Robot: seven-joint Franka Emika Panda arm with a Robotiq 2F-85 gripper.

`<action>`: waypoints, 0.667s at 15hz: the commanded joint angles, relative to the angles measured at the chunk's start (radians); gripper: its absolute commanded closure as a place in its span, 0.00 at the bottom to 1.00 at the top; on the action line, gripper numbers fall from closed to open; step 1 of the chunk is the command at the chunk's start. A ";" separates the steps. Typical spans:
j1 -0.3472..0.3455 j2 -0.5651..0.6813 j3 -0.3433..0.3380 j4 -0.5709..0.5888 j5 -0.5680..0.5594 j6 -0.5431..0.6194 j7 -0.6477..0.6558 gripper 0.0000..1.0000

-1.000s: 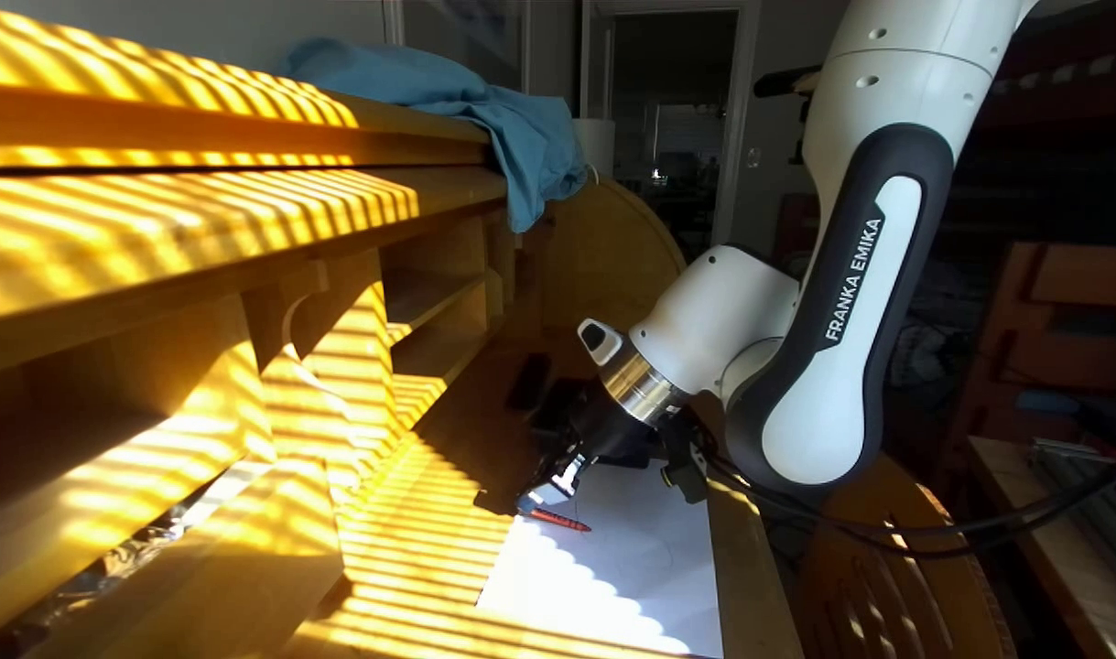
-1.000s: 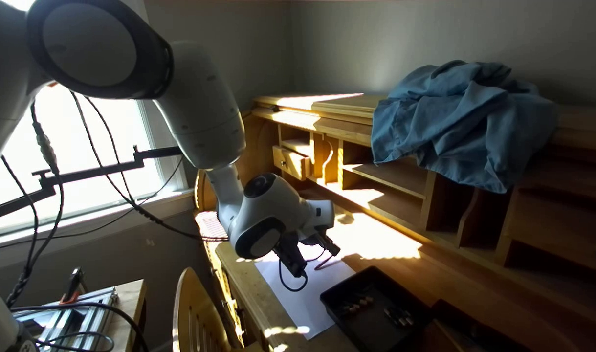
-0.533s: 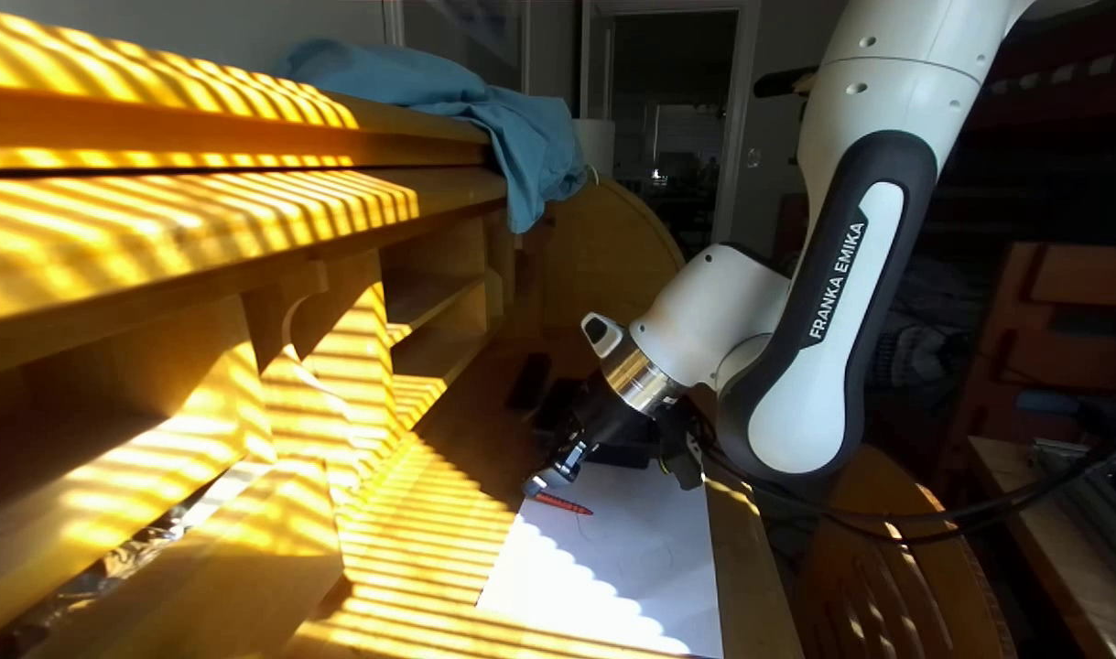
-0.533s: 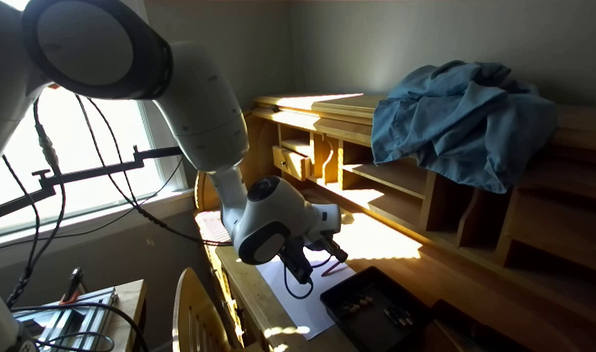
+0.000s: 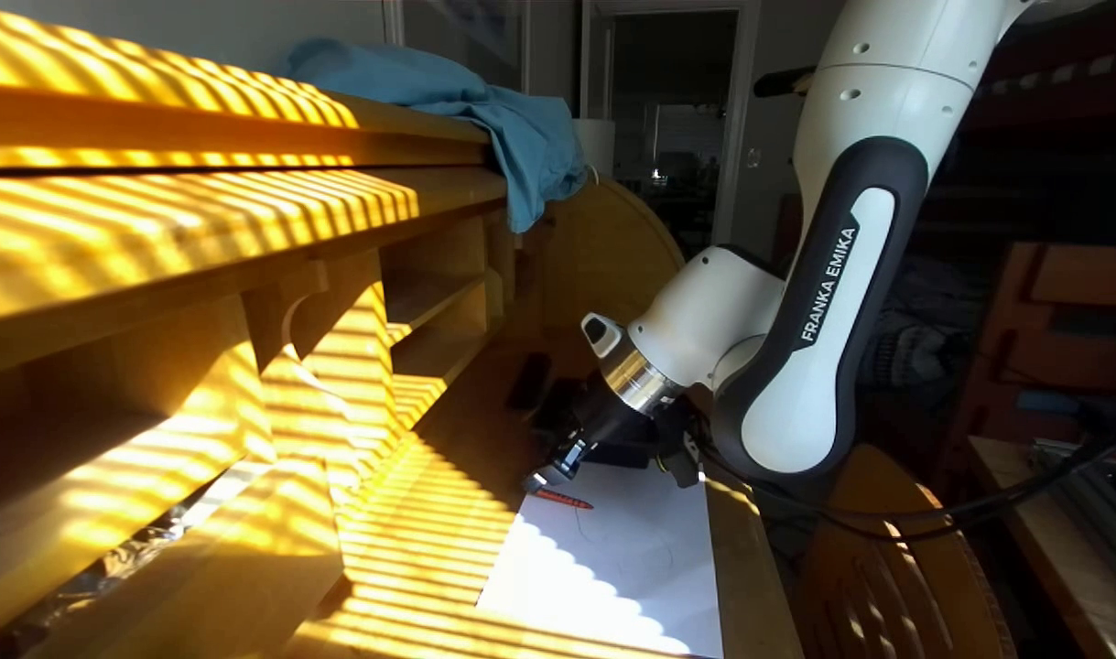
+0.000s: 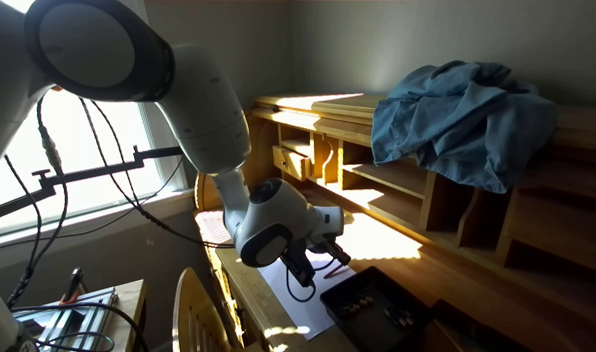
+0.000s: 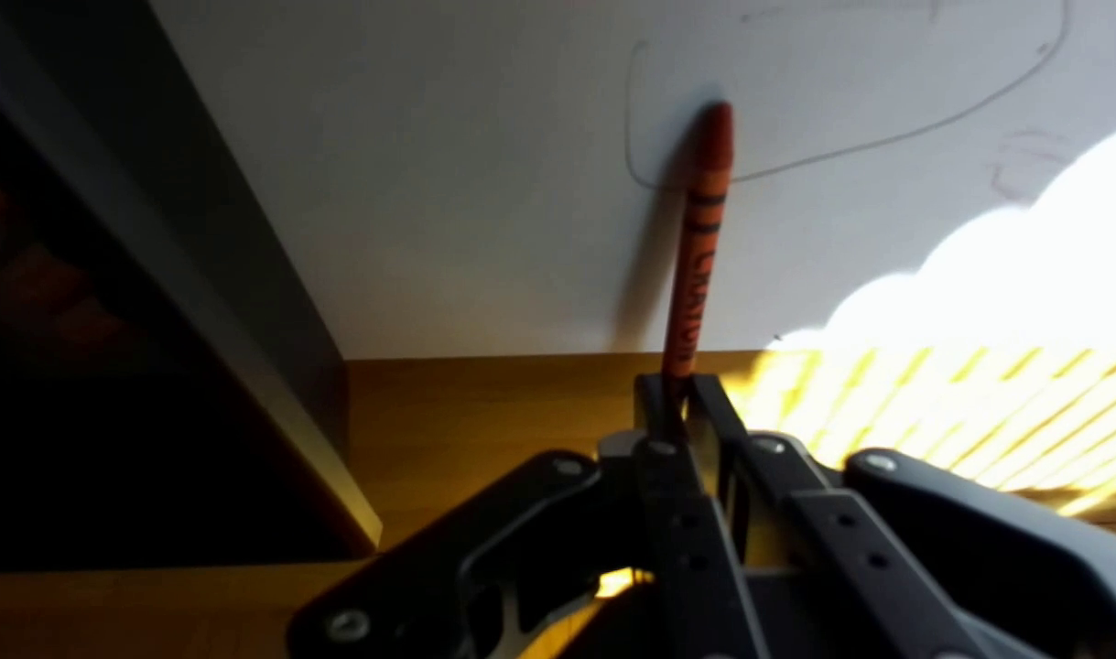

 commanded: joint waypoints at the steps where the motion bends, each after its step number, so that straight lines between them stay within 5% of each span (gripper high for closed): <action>1: 0.008 0.028 0.009 0.031 -0.013 0.000 0.027 0.98; 10: 0.036 0.033 0.019 0.056 -0.015 0.002 0.021 0.98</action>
